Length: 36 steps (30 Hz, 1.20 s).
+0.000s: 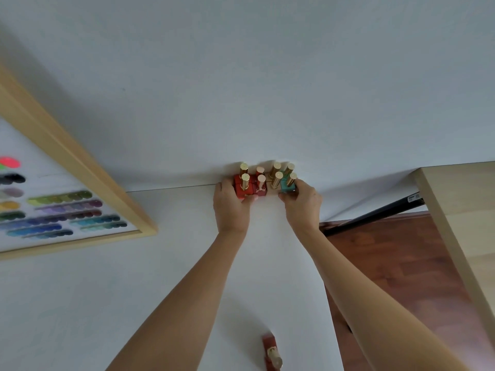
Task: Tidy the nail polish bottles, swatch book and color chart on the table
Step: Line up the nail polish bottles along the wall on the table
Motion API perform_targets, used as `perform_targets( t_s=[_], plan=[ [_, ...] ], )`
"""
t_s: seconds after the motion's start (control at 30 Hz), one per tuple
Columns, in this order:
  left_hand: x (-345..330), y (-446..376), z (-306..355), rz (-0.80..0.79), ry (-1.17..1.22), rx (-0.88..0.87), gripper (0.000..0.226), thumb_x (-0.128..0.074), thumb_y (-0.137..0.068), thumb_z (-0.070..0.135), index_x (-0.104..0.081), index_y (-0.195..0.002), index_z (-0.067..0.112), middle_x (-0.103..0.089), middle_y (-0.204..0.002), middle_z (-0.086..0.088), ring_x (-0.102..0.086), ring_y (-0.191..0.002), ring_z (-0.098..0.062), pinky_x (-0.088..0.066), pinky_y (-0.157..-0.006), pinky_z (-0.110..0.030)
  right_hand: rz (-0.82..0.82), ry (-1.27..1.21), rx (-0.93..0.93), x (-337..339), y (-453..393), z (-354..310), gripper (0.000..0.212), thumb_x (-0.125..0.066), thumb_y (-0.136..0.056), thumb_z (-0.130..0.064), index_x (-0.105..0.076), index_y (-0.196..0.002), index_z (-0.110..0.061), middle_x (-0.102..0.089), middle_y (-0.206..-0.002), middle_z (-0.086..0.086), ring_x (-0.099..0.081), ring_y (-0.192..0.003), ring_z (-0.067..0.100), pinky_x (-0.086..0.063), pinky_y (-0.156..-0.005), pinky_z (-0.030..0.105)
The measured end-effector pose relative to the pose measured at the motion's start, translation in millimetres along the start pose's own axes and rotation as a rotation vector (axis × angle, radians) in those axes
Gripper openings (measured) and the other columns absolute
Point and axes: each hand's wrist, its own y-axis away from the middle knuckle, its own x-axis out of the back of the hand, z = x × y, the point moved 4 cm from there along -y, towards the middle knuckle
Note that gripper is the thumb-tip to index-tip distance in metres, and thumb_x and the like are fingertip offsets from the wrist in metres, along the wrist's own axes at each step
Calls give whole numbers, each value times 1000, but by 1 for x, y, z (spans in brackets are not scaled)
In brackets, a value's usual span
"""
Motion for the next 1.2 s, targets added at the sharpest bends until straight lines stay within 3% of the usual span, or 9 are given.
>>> perform_targets(
  t_s=[0.1,0.2,0.37,0.47,0.57,0.73,0.9,1.03,1.2],
  plan=[
    [1,0,2,-11,-7,6,43,-85,-61,14,-59,-95,7,-59,-94,-7,-52,-81,-17,-41,-72,-26,1,-1,11,1,-1,1,11,-64,-82,-6,-65,-91,-11,-66,-76,-2,-56,-72,18,-33,-57,10],
    [4,-1,5,-72,-38,-1,47,-85,-63,15,-59,-101,5,-61,-101,-11,-55,-90,-21,-41,-76,-25,-33,20,1,3,2,0,18,-64,-82,-5,-62,-99,-10,-65,-76,0,-59,-75,21,-35,-64,12],
    [24,21,4,-155,-111,-30,59,-79,-73,19,-47,-120,2,-52,-119,-15,-51,-107,-26,-40,-88,-26,-73,34,-108,15,31,6,65,-64,-87,-12,-31,-143,-13,-49,-130,6,-47,-90,6,-33,-84,20],
    [45,63,3,-266,-153,-150,43,-71,-81,15,-54,-120,8,-54,-118,-10,-54,-101,-18,-41,-87,-20,-90,61,-30,34,73,13,45,-62,-87,-9,-48,-129,-17,-50,-128,4,-56,-88,8,-43,-81,21],
    [62,118,-6,-568,-110,-242,33,-66,-82,3,-64,-111,18,-62,-110,-1,-58,-93,-10,-50,-88,-24,-180,111,42,53,131,29,23,-56,-83,-1,-64,-94,-19,-63,-100,-1,-59,-75,4,-53,-76,26],
    [65,194,-28,-1017,-310,-302,59,-54,-77,-11,-59,-120,30,-55,-122,3,-53,-109,-11,-41,-92,-19,-467,113,-80,64,236,62,29,-62,-74,-2,-59,-81,-30,-65,-92,-7,-61,-77,5,-51,-66,18],
    [70,215,-24,-933,-311,-388,23,-61,-82,6,-65,-99,22,-61,-104,-1,-60,-95,-16,-49,-90,-34,-524,77,-104,49,292,58,45,-84,-62,-29,-55,-97,-29,-60,-93,-11,-57,-78,4,-42,-64,13],
    [88,218,-28,-801,-310,-371,13,-64,-80,10,-63,-84,22,-63,-88,-2,-60,-81,-20,-51,-79,-40,-363,89,-66,42,297,52,20,-74,-77,-21,-60,-91,-19,-64,-88,-3,-57,-71,6,-41,-63,12],
    [107,226,-51,-805,-302,-317,16,-71,-77,10,-65,-88,20,-65,-89,0,-62,-84,-17,-53,-80,-32,-273,94,-30,44,284,45,6,-67,-83,-12,-67,-89,-10,-65,-85,4,-54,-69,10,-38,-61,8]
  ],
)
